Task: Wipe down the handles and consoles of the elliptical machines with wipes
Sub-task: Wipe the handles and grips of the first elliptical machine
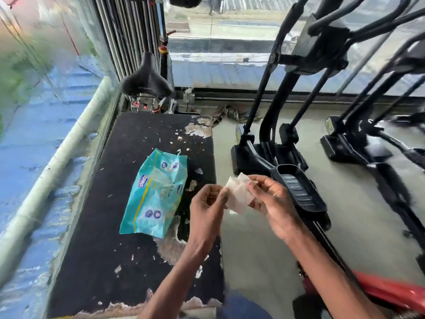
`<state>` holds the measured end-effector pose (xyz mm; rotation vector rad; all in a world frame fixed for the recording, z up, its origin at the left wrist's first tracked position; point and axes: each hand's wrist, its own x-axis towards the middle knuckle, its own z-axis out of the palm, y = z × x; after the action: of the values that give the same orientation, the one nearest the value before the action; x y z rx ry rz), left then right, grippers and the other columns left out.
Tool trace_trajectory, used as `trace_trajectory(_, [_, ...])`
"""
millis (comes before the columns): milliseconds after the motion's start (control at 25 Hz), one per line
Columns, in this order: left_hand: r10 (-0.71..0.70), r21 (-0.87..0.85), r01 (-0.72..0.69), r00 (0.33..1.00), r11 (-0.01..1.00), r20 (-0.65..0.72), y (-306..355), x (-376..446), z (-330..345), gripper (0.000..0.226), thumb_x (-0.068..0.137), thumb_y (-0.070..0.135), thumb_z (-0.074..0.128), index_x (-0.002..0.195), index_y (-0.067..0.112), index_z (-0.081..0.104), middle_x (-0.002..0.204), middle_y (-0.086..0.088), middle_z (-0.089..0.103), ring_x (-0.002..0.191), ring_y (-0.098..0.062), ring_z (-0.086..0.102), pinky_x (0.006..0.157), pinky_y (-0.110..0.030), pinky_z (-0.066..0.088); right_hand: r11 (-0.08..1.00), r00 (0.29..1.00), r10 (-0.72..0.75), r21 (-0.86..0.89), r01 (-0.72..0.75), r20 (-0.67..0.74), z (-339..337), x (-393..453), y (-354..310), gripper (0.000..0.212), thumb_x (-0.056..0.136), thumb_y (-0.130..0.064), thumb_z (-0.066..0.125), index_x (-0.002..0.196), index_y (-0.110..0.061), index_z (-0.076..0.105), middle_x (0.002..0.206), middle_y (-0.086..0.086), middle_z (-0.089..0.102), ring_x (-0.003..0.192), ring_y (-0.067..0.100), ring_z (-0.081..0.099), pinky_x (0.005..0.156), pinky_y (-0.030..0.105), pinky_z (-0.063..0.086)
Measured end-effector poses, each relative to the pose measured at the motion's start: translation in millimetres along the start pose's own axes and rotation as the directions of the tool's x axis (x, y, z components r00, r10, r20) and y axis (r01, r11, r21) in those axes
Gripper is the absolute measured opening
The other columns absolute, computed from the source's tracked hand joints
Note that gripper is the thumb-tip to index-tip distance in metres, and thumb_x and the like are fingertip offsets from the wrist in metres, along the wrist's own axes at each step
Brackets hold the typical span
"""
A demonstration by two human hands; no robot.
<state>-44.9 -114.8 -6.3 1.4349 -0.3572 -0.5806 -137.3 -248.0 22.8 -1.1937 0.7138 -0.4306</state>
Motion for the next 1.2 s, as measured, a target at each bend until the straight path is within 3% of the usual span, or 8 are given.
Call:
trace_trajectory(120, [-0.033,0.005,0.032,0.997,0.999,0.074,-7,-5,31,0.014,0.090,0.031,0.065,0.082,0.020,0.066,0.079,-0.005,0.072,0.070,-0.013,0.062,0.068,-0.030,0.048,0.999,0.997,-0.007,0.045,0.010,-0.071,-34,-6,2,0.007,0.087,-0.020,0.067,0.089,-0.018,0.073,0.082,0.000,0.070,0.077,0.012,0.063,0.063,0.024,0.056])
trace_trajectory(280, [-0.029,0.012,0.028,0.998,1.000,0.056,-12,-12,71,0.012,0.089,0.032,0.066,0.087,0.020,0.066,0.080,-0.002,0.070,0.073,-0.015,0.062,0.068,-0.034,0.050,0.999,0.990,-0.011,-0.042,0.005,-0.141,-72,5,10,0.009,0.098,-0.017,0.062,0.104,-0.020,0.068,0.095,0.002,0.072,0.086,0.012,0.066,0.062,0.024,0.055])
trace_trajectory(400, [-0.060,0.039,0.061,0.998,0.997,-0.028,-17,-9,107,0.018,0.085,0.033,0.067,0.088,0.015,0.066,0.079,-0.001,0.069,0.072,-0.016,0.062,0.067,-0.034,0.051,0.970,0.967,-0.150,-0.221,0.102,-0.208,-102,17,20,0.018,0.088,-0.036,0.070,0.105,-0.032,0.066,0.102,0.004,0.069,0.093,0.014,0.068,0.068,0.029,0.058])
trace_trajectory(520, [-0.085,0.075,0.089,0.995,0.993,-0.057,-26,-7,145,0.018,0.081,0.030,0.068,0.085,0.013,0.065,0.074,0.004,0.067,0.069,-0.014,0.061,0.066,-0.033,0.052,0.939,0.988,-0.143,-0.323,0.118,-0.056,-138,21,17,0.027,0.080,-0.042,0.073,0.102,-0.026,0.071,0.092,-0.005,0.072,0.085,0.007,0.067,0.076,0.024,0.056])
trace_trajectory(680, [-0.129,0.111,0.136,0.990,0.984,-0.064,-36,-7,177,0.015,0.086,0.018,0.073,0.087,0.006,0.063,0.074,-0.002,0.069,0.068,-0.019,0.067,0.063,-0.031,0.049,0.866,0.962,-0.271,-0.445,0.227,-0.037,-177,31,9,0.006,0.087,-0.015,0.077,0.092,-0.015,0.074,0.091,-0.005,0.072,0.082,0.000,0.066,0.073,0.010,0.049])
trace_trajectory(920, [-0.110,0.256,0.131,0.989,0.958,-0.096,-47,20,202,0.031,0.070,0.030,0.070,0.100,0.023,0.065,0.097,0.006,0.070,0.090,-0.013,0.065,0.073,-0.027,0.050,0.814,0.930,-0.367,-0.477,0.330,0.018,-209,57,11,0.018,0.092,-0.015,0.072,0.092,-0.034,0.072,0.097,-0.003,0.070,0.085,0.008,0.070,0.072,0.025,0.058])
trace_trajectory(1080, [0.067,0.457,-0.185,0.963,0.870,0.263,-40,68,201,0.067,0.073,0.017,0.071,0.134,0.033,0.052,0.132,0.018,0.055,0.120,0.007,0.049,0.095,-0.016,0.041,0.844,0.954,-0.264,-0.445,0.301,0.144,-219,75,-5,0.018,0.094,-0.016,0.069,0.094,-0.034,0.071,0.096,-0.013,0.074,0.092,0.009,0.069,0.079,0.024,0.057])
trace_trajectory(1200, [-0.156,0.394,-0.097,0.813,0.914,0.561,-44,126,193,0.083,0.072,0.011,0.075,0.146,0.025,0.040,0.140,0.009,0.054,0.130,-0.002,0.048,0.104,-0.017,0.038,0.876,0.969,-0.150,-0.428,0.222,0.197,-226,102,-17,0.020,0.093,-0.012,0.069,0.089,-0.031,0.073,0.096,-0.009,0.074,0.089,0.008,0.067,0.080,0.027,0.055])
